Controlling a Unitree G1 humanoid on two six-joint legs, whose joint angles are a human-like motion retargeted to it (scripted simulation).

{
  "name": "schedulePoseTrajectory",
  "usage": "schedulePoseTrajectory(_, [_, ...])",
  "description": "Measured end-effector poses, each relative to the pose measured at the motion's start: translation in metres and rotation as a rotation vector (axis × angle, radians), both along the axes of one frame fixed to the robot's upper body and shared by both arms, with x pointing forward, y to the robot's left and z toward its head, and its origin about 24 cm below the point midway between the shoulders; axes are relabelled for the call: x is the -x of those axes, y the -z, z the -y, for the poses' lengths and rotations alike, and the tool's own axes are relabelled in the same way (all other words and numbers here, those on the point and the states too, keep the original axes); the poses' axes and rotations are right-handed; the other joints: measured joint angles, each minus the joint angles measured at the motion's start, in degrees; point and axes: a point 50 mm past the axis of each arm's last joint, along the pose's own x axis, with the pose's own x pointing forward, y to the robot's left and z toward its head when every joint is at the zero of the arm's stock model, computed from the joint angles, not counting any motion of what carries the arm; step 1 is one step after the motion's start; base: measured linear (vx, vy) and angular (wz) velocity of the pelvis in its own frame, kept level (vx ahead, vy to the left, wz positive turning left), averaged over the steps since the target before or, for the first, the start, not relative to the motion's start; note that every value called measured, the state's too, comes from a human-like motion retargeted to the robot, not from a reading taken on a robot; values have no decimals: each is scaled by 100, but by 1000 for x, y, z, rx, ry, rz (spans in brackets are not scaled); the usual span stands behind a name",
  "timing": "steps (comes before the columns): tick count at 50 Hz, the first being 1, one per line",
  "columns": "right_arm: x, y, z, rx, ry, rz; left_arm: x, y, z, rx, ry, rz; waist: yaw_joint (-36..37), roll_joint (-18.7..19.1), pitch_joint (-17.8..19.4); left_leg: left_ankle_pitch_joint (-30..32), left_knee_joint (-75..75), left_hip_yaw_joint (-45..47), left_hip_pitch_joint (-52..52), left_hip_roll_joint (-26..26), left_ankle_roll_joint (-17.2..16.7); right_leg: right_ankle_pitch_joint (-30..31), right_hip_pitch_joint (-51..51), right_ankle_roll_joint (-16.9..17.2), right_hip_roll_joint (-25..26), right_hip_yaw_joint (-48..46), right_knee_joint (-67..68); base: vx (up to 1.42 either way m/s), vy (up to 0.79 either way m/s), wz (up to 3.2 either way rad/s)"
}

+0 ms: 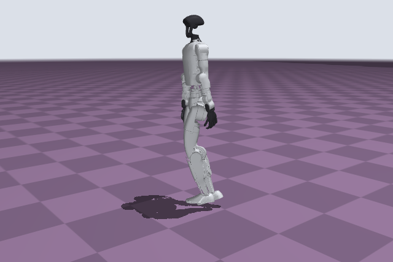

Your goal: In place motions

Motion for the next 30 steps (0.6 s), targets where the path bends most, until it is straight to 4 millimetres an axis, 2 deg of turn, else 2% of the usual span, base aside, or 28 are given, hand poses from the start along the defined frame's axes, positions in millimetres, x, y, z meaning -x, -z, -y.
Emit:
schedulePoseTrajectory(1, [34, -3, 12, 78, 112, -103, -25, 2, 5, 22, 77, 62, -231, 252, 61, -237, -678, 781, 659, 302, 358, 747, -117, -78, 47, -245, 722, -12, 19, 129])
schedulePoseTrajectory(2, [63, -8, 23, 166, 222, -190, -53, 4, 11, 47, 154, 135, -534, 501, 149, -377, -1272, 1159, 1136, 583, 489, 1430, -457, -199, -33, -436, 1659, -33, 35, 159])
schedulePoseTrajectory(3, [82, -14, 38, 266, 338, -242, -88, 3, 18, 81, 233, 229, -980, 741, 291, -323, -1701, 727, 1248, 822, 168, 1987, -1240, -404, -370, -518, 3025, -35, 39, 175])
schedulePoseTrajectory(4, [104, -21, 50, 367, 455, -277, -119, 0, 21, 96, 312, 325, -1369, 984, 330, -223, -1879, 253, 1165, 964, 28, 2036, -2219, -308, -75, 21, 4168, -31, 35, 165])
schedulePoseTrajectory(5, [129, -31, 61, 475, 569, -306, -146, -5, 23, 104, 392, 421, -1728, 1228, 318, -100, -1932, -243, 984, 1057, -21, 1831, -3296, -62, 535, 872, 5201, -29, 30, 115])
schedulePoseTrajectory(7, [153, -44, 76, 600, 831, -295, -222, -29, 4, 43, 581, 633, -2197, 1406, 535, 80, -2068, 13, 793, 1137, -66, 1220, -4500, -227, -105, 610, 7000, -40, 28, 110])
schedulePoseTrajectory(8, [161, -47, 77, 614, 936, -294, -254, -44, -7, -31, 655, 718, -2526, 1593, 662, 109, -2036, 409, 628, 1420, -150, 1094, -4985, -133, -275, 404, 7555, -44, 15, 139])
schedulePoseTrajectory(9, [167, -50, 78, 632, 1006, -293, -276, -57, -16, -121, 699, 779, -2797, 1728, 786, 158, -1981, 458, 483, 1612, -218, 985, -5372, -99, -327, 211, 7930, -38, 6, 140])
schedulePoseTrajectory(10, [172, -53, 80, 653, 1059, -294, -294, -69, -24, -218, 726, 828, -3039, 1837, 910, 218, -1915, 333, 349, 1760, -279, 885, -5712, -94, -319, 25, 8215, -17, 4, 94])
schedulePoseTrajectory(12, [182, -58, 82, 719, 1087, -284, -313, -82, -22, -349, 716, 917, -3162, 2006, 913, 282, -1844, 510, 172, 2033, -421, 662, -6113, -158, -315, -321, 8419, 7, 2, 49])
schedulePoseTrajectory(15, [191, -59, 72, 738, 1065, -314, -327, -92, -3, -331, 706, 1052, -2942, 1993, 645, 347, -1766, 561, 73, 2104, -524, 566, -6133, -157, -263, -390, 8184, 11, -8, 8])
schedulePoseTrajectory(18, [167, -44, 60, 627, 958, -311, -317, -84, 5, -216, 755, 1029, -2558, 1576, 520, 263, -1958, 843, 495, 1847, -542, 522, -5279, -142, -148, 18, 7546, 3, -11, -61])
schedulePoseTrajectory(20, [143, -33, 52, 505, 863, -297, -292, -66, 3, -164, 752, 925, -2316, 1266, 369, 112, -2133, 1154, 881, 1591, -425, 509, -4389, -43, 63, 355, 6729, 25, -12, -81])
schedulePoseTrajectory(21, [129, -27, 48, 436, 806, -288, -273, -53, 3, -151, 714, 861, -2247, 1166, 230, 8, -2110, 1171, 948, 1478, -334, 526, -3862, 24, 257, 533, 6014, 33, -10, -76])
schedulePoseTrajectory(23, [94, -16, 37, 292, 680, -260, -225, -28, 3, -124, 603, 720, -2030, 982, -13, -178, -1992, 1235, 1068, 1230, -136, 619, -2661, 70, 810, 977, 4200, 33, -8, -93])
schedulePoseTrajectory(25, [53, -7, 22, 152, 548, -206, -165, -6, 6, -86, 466, 547, -1836, 795, -48, -182, -1660, 1212, 1190, 964, 71, 943, -1126, 102, 1309, 1544, 1829, 31, -7, -66])
schedulePoseTrajectory(26, [28, -4, 14, 97, 487, -155, -132, 1, 7, -56, 408, 442, -1762, 566, 12, 83, -1254, 1309, 1172, 719, 149, 428, -428, 211, 1098, 1492, 858, 25, -12, -24])
schedulePoseTrajectory(27, [3, -3, 5, 43, 422, -99, -99, 6, 6, -30, 354, 334, -1659, 313, 54, 488, -638, 1555, 1023, 603, 150, -29, 155, 168, 838, 1116, 27, 16, -15, -24])
schedulePoseTrajectory(28, [-24, -2, -7, -14, 353, -34, -68, 6, 0, -11, 307, 221, -1502, 9, 60, 1173, 398, 2102, 609, 744, -3, -368, 510, -182, 480, 93, -524, 1, -15, -103])
schedulePoseTrajectory(29, [-55, -4, -18, -72, 292, 46, -42, 5, -7, -8, 270, 113, -1057, -86, -10, 1781, 1674, 2344, -314, 1207, -138, -512, 486, -171, 316, 45, -806, -15, -17, -204])
schedulePoseTrajectory(30, [-88, -9, -28, -130, 231, 132, -17, 0, -14, -12, 238, 7, -470, -76, -118, 2351, 3070, 2433, -1492, 1829, -263, -559, 272, 21, 248, 483, -954, -24, -17, -218])
